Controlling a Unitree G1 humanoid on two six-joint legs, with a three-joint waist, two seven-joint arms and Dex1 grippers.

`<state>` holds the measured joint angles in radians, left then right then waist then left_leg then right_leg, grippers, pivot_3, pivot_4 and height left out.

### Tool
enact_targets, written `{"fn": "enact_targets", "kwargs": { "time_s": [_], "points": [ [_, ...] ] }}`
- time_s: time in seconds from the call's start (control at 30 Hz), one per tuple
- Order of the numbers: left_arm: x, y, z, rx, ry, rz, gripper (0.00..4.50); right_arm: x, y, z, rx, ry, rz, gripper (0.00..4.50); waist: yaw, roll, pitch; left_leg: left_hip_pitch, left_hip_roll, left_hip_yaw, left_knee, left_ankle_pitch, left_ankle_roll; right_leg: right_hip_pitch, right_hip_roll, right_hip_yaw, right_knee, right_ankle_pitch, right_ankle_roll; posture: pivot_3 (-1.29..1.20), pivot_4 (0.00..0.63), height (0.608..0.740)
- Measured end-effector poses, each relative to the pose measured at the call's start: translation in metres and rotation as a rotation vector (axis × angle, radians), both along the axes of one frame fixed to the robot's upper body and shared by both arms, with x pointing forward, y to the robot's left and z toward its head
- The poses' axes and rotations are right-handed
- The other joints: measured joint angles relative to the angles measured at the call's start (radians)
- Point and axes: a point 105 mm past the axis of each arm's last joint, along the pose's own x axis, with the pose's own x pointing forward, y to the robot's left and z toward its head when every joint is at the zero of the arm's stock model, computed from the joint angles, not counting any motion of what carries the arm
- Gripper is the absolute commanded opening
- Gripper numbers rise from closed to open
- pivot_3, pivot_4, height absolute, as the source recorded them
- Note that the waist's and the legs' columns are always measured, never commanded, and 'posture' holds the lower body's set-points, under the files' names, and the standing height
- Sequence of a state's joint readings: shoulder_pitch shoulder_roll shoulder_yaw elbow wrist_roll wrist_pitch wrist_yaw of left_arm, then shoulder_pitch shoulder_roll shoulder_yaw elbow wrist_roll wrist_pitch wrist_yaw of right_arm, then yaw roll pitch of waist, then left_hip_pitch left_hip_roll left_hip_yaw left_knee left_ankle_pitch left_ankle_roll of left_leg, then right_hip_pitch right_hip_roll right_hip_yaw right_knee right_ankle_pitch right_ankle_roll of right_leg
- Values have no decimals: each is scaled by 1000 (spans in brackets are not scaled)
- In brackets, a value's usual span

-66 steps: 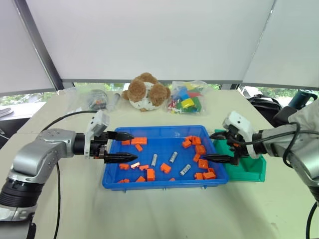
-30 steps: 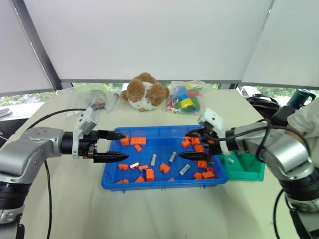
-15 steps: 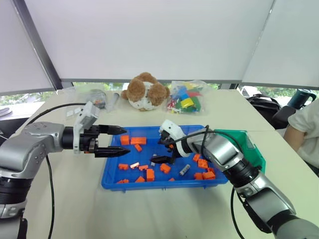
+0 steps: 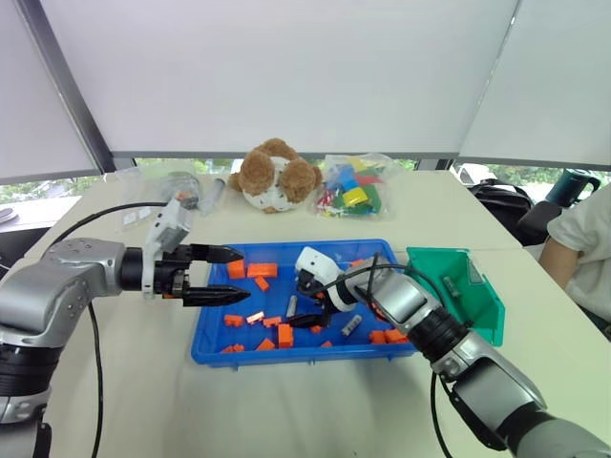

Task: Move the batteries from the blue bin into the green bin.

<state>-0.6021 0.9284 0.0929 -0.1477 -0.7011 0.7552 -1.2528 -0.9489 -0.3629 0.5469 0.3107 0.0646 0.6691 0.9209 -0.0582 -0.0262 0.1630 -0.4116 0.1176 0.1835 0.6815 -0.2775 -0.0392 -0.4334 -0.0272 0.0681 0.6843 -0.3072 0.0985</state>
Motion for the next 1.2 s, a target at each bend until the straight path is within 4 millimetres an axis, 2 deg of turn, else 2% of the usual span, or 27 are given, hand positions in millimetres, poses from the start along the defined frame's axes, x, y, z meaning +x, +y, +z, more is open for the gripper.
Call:
{"fn": "enact_targets", "kwargs": {
  "time_s": [0.37, 0.47, 0.53, 0.57, 0.73, 0.83, 0.9, 0.93, 1.0, 1.07, 1.1, 1.17, 1.2],
  "points": [
    [0, -1, 1, 5, -13, 9, 4500, 5, 6, -9, 16, 14, 0, 4414, -12, 0, 0, 0, 0, 0, 0, 0, 0, 0, 0, 0, 0, 0, 0, 0, 150, 733],
    [0, -1, 1, 6, -14, 10, 4500, 6, 7, -10, 22, 22, 2, 3550, -11, 0, 0, 0, 0, 0, 0, 0, 0, 1, 0, 0, 0, 0, 0, 0, 150, 733],
    [1, -1, 1, 6, -14, 11, 4500, 6, 7, -10, 23, 24, 4, 2508, -11, 0, 0, 1, 0, 0, 0, 0, 0, 1, 0, 0, 0, 0, 0, 0, 150, 733],
    [1, -1, 1, 6, -14, 12, 4500, 6, 7, -9, 24, 25, 5, 2156, -11, 0, 0, 1, 0, 0, 0, 0, 0, 1, 0, 0, 0, 0, 0, 0, 150, 733],
    [1, -1, 1, 6, -18, 17, 4500, 5, 7, -9, 35, 51, -13, 2165, -11, 0, 0, 1, 0, 0, 0, 0, 0, 1, 0, 0, 0, 0, 0, 0, 150, 733],
    [1, -1, 1, 7, -18, 18, 4500, 6, 1, 7, 90, 65, -65, 2165, -10, 0, 0, 0, 0, 0, 0, 0, 0, 1, 0, 0, 0, 0, 0, 0, 150, 733],
    [1, -1, 1, 6, -18, 18, 4500, 7, -11, 35, 161, 25, -108, 2165, -8, 0, 0, 0, 0, 0, 0, 0, 0, 1, 0, 0, 0, 0, 0, 0, 150, 733],
    [1, -2, 0, 4, -18, 16, 4500, 8, -23, 57, 207, -16, -148, 2165, -5, 0, 0, 0, 0, 0, 0, 0, 0, 1, -1, 0, 0, 0, 0, 0, 150, 733],
    [1, -2, -1, 2, -14, 15, 4500, 8, -45, 84, 251, -79, -212, 2165, -3, 0, 0, 0, 0, 0, 0, 0, 0, 1, 0, 0, 0, 0, 0, 0, 150, 733],
    [1, -4, -1, -7, -12, 6, 4500, 4, -89, 111, 265, -150, -332, 2165, 10, 1, 0, 0, 0, 0, 0, 0, 0, 1, -1, 0, -1, 0, 0, 0, 150, 733],
    [1, -4, -3, -8, -6, 5, 4500, 2, -120, 123, 260, -195, -422, 2165, 16, 0, 0, 0, 0, 0, 0, 0, 0, 1, -1, 0, -2, 0, 0, 0, 150, 733],
    [1, -5, -3, -9, -2, -2, 4500, -3, -162, 130, 214, -246, -551, 2165, 20, 0, 0, 0, 0, 0, 0, 0, 0, 2, -1, 0, -3, 0, 0, 0, 150, 733],
    [1, -5, -4, -9, 0, -4, 4500, -6, -181, 126, 186, -245, -610, 2165, 18, -1, 0, 1, 0, 0, 0, 0, 0, 2, -1, 0, -3, 0, 0, 0, 150, 733]
  ]
}}
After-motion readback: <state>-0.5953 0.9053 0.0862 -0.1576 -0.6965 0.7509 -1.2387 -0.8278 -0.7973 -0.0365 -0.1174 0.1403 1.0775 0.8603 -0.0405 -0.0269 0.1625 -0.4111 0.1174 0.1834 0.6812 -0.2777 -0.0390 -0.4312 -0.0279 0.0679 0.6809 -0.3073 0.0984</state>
